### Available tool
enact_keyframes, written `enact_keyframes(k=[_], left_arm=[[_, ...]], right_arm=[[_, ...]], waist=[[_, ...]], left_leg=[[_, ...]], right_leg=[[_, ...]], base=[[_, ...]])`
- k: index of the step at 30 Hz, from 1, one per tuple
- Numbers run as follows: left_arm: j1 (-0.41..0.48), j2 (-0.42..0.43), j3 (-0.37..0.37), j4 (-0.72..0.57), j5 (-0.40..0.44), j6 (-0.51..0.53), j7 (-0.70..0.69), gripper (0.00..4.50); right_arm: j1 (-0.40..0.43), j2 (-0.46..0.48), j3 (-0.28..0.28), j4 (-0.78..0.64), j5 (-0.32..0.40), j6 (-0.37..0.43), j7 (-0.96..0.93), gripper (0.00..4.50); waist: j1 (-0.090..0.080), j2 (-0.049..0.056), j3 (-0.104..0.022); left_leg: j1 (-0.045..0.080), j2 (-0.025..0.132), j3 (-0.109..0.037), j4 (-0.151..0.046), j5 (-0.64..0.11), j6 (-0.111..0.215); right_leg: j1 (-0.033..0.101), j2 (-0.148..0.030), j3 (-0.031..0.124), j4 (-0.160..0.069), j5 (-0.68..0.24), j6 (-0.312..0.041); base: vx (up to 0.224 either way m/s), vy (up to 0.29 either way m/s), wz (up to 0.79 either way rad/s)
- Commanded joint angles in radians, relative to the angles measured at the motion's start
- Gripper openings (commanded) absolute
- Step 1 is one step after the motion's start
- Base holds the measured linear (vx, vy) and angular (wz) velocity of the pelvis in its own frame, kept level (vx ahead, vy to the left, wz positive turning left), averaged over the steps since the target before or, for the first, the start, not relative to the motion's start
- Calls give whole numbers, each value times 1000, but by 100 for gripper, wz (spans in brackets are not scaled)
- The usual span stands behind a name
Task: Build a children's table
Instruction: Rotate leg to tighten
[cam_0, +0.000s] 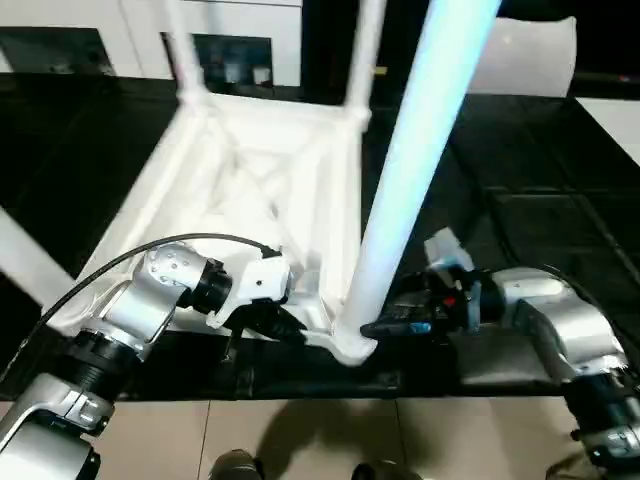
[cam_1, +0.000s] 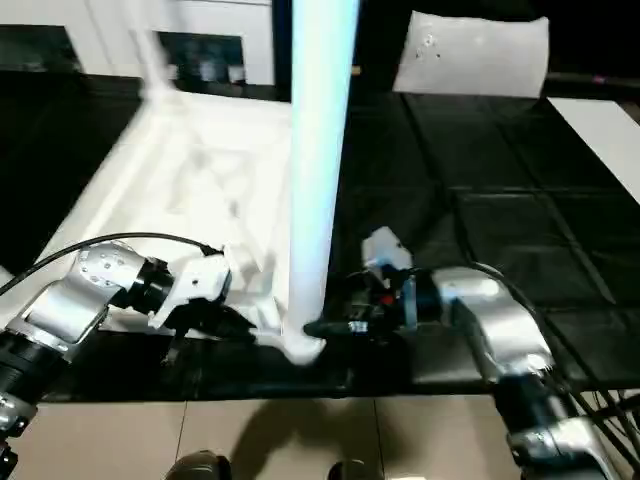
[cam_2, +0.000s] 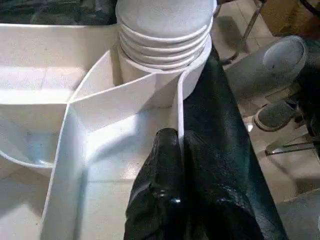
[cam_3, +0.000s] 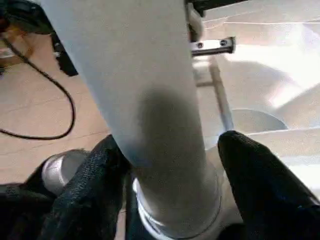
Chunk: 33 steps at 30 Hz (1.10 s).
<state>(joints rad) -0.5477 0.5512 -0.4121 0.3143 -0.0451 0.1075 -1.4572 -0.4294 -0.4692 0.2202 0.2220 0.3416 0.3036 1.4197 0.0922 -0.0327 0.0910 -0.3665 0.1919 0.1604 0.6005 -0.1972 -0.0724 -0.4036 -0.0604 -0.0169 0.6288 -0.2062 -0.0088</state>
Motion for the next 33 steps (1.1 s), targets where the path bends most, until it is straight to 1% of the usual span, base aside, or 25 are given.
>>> enact_keyframes(k=[1, 4, 5, 8, 10, 11, 12, 14, 15, 16, 17, 18, 20, 21, 22, 23, 24, 25, 26, 28, 29, 30, 31, 32, 33], left_arm=[[-14, -12, -36, -8, -2, -20, -44, 0], [-16, -16, -37, -4, 0, -24, -41, 0], [-18, -20, -38, 2, 2, -30, -42, 0], [-21, -22, -39, 9, 3, -36, -44, 0], [-21, -22, -38, 11, 4, -37, -44, 0], [-21, -23, -37, 15, 5, -39, -41, 0], [-20, -23, -35, 17, 6, -39, -37, 0], [-11, -30, -18, 14, -7, -15, -16, 0], [-11, -30, -18, 14, -7, -15, -16, 0], [-7, -38, -6, 6, -18, 6, 0, 0], [-2, -55, 14, -8, -32, 46, 37, 0], [-2, -55, 14, -8, -32, 46, 37, 0], [-4, -94, 36, -23, -28, 113, 126, 0], [-5, -101, 38, -25, -25, 125, 143, 0], [-5, -106, 40, -27, -22, 135, 156, 0], [-9, -131, 51, -25, -22, 166, 198, 0], [-17, -170, 67, -23, -21, 212, 262, 0], [-23, -194, 77, -21, -20, 238, 300, 0], [-23, -194, 77, -21, -20, 238, 300, 0], [-40, -253, 90, -15, 1, 295, 396, 0], [-46, -273, 96, -11, 9, 312, 429, 0], [-49, -285, 99, -10, 14, 321, 451, 0], [-63, -329, 113, -3, 29, 353, 530, 0], [-65, -337, 115, -2, 32, 358, 544, 0], [-71, -367, 128, -4, 40, 388, 594, 0]], right_arm=[[-22, 0, 15, 24, -11, -19, 20, 273], [-30, 4, 28, 36, -16, -28, 35, 247], [-37, 8, 36, 46, -18, -32, 48, 247], [-42, 11, 42, 56, -15, -34, 61, 212], [-43, 11, 44, 57, -12, -32, 67, 212], [-39, 10, 47, 51, -4, -23, 73, 207], [-33, 8, 47, 44, 3, -13, 73, 204], [-5, 9, 38, 1, 33, 40, 57, 203], [-5, 9, 38, 1, 33, 40, 57, 202], [10, 13, 29, -26, 52, 77, 38, 202], [41, 27, 16, -79, 79, 132, -9, 202], [41, 27, 16, -79, 79, 132, -9, 202], [93, 88, 16, -139, 41, 160, -163, 202], [102, 101, 18, -147, 29, 161, -195, 202], [109, 111, 20, -153, 20, 162, -218, 202], [113, 153, 14, -152, 3, 183, -293, 202], [115, 222, 1, -147, -16, 215, -404, 202], [115, 264, -8, -143, -25, 234, -469, 202], [115, 264, -8, -143, -25, 234, -469, 202], [91, 377, -41, -104, -66, 265, -660, 202], [82, 413, -52, -89, -78, 275, -723, 202], [75, 434, -61, -77, -85, 274, -761, 202], [48, 502, -92, -32, -109, 263, -893, 202], [43, 512, -97, -23, -113, 259, -913, 202], [26, 546, -113, 4, -137, 241, -992, 202]], waist=[[-7, -7, -76], [-7, -6, -77], [-7, -8, -80], [-5, -8, -79], [-4, -9, -81], [-4, -6, -80], [-4, -4, -78], [-2, -6, -79], [-2, -6, -78], [0, 1, -76], [1, 1, -75], [3, -1, -75], [1, -1, -68], [1, -2, -66], [-5, -4, -67], [-7, -5, -65], [-12, 1, -54], [-23, -4, -51], [-33, -5, -51], [-49, -5, -50], [-60, -6, -48], [-63, -6, -49], [-69, -4, -52], [-73, -4, -49], [-73, -4, -54]], left_leg=[[12, 33, 9, -67, -60, 73], [14, 34, 8, -68, -74, 62], [13, 34, 8, -66, -63, 64], [12, 33, 10, -65, -52, 72], [12, 33, 10, -64, -45, 75], [12, 33, 9, -65, -47, 75], [12, 33, 9, -65, -52, 74], [13, 33, 9, -66, -55, 71], [12, 33, 9, -66, -54, 70], [13, 33, 8, -67, -49, 69], [12, 33, 9, -67, -52, 67], [13, 33, 9, -68, -54, 65], [14, 34, 8, -72, -86, 46], [12, 33, 7, -74, -98, 37], [13, 30, 5, -78, -137, 18], [13, 30, 4, -79, -148, 11], [11, 29, 2, -85, -181, -8], [6, 25, -1, -92, -220, -28], [3, 22, -7, -95, -240, -47], [5, 20, -10, -95, -260, -52], [1, 18, -11, -96, -263, -55], [2, 17, -13, -96, -269, -56], [3, 16, -10, -93, -262, -55], [2, 16, -11, -95, -265, -55], [4, 15, -12, -94, -256, -50]], right_leg=[[51, -67, 31, -54, -20, -285], [50, -67, 31, -56, -38, -278], [51, -68, 31, -53, -20, -280], [51, -66, 31, -52, -1, -284], [52, -66, 31, -50, 11, -284], [51, -65, 30, -51, 11, -284], [50, -64, 30, -52, 6, -284], [52, -65, 31, -52, 1, -284], [52, -64, 31, -52, 3, -282], [51, -63, 32, -51, 12, -282], [50, -63, 32, -52, 15, -282], [50, -62, 32, -53, 13, -280], [45, -64, 34, -60, -40, -268], [45, -63, 34, -63, -67, -259], [48, -67, 33, -71, -149, -242], [48, -67, 33, -75, -184, -230], [40, -67, 34, -82, -259, -208], [42, -65, 33, -90, -357, -175], [44, -67, 30, -95, -431, -142], [38, -68, 32, -103, -489, -112], [34, -66, 32, -106, -513, -102], [34, -66, 30, -109, -529, -93], [31, -65, 33, -108, -516, -90], [28, -64, 32, -111, -519, -90], [31, -63, 33, -111, -501, -87]], base=[[0, 0, 0], [0, 0, 0], [0, 0, 0], [0, 0, 0], [0, 0, 0], [0, 0, 0], [0, 0, 0], [0, 0, 0], [0, 0, 0], [0, 0, 0], [0, 0, 0], [0, 0, 0], [0, 0, 0], [0, 0, 0], [0, 0, 0], [0, 0, 0], [0, 0, 0], [-70, -9, -12], [-52, -7, -11], [0, 0, 0], [0, 0, 0], [0, 0, 0], [0, 0, 0], [0, 0, 0], [0, 0, 0]])
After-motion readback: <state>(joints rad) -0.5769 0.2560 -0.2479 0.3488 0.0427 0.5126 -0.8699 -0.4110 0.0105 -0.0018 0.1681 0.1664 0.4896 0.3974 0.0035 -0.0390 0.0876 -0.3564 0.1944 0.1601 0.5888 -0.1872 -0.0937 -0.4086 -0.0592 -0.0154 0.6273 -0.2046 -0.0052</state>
